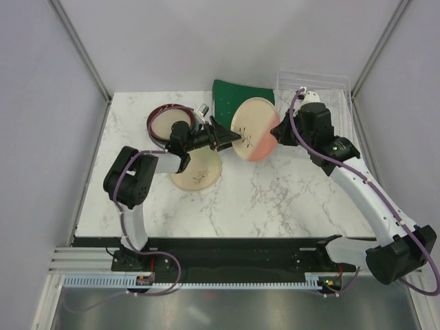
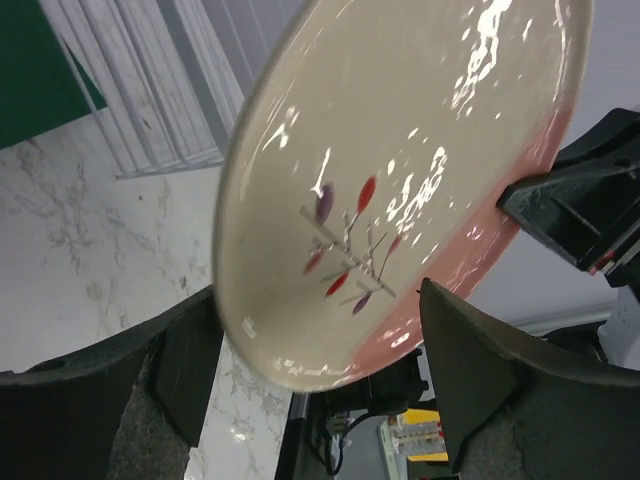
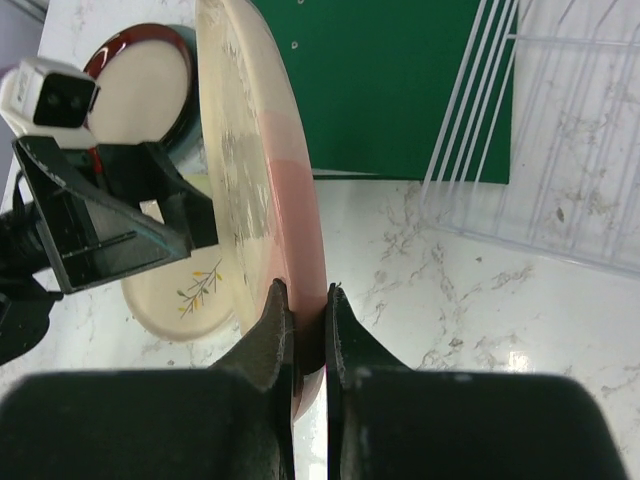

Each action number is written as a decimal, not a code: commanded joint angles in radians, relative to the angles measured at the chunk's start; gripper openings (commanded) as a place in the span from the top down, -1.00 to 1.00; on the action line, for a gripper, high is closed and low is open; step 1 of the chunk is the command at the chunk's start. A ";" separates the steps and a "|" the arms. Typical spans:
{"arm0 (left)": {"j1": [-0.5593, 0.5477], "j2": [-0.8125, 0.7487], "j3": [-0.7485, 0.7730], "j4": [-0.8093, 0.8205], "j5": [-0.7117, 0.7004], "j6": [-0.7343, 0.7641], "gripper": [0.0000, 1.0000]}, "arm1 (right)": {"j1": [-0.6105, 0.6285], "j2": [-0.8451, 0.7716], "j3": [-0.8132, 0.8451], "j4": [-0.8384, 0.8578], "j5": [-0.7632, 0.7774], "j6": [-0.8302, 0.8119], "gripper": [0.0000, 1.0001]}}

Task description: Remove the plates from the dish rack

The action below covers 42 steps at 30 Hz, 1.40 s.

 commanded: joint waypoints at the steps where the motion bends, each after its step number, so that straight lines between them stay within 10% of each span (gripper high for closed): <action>1: -0.017 0.044 0.072 0.131 0.001 -0.081 -0.63 | 0.050 -0.052 0.000 0.170 0.021 0.049 1.00; 8: -0.038 0.085 0.106 0.193 0.012 -0.124 -0.14 | 0.095 -0.047 -0.010 0.178 0.042 0.057 1.00; 15: -0.043 0.094 0.102 0.237 0.017 -0.148 0.96 | 0.106 -0.047 -0.030 0.178 0.033 0.066 1.00; 23: -0.044 0.015 0.074 0.181 0.067 -0.071 0.95 | 0.107 0.002 -0.060 0.147 -0.031 0.079 0.81; 26: -0.043 -0.036 0.019 0.089 0.072 0.008 0.95 | 0.107 0.012 -0.072 0.135 -0.030 0.077 0.16; 29: -0.041 -0.103 -0.030 0.052 0.070 0.052 0.95 | 0.107 0.009 -0.084 0.133 -0.018 0.074 -0.06; 42: -0.020 -0.330 -0.099 -0.415 -0.002 0.345 0.95 | 0.106 0.011 -0.075 0.121 0.054 0.033 -0.26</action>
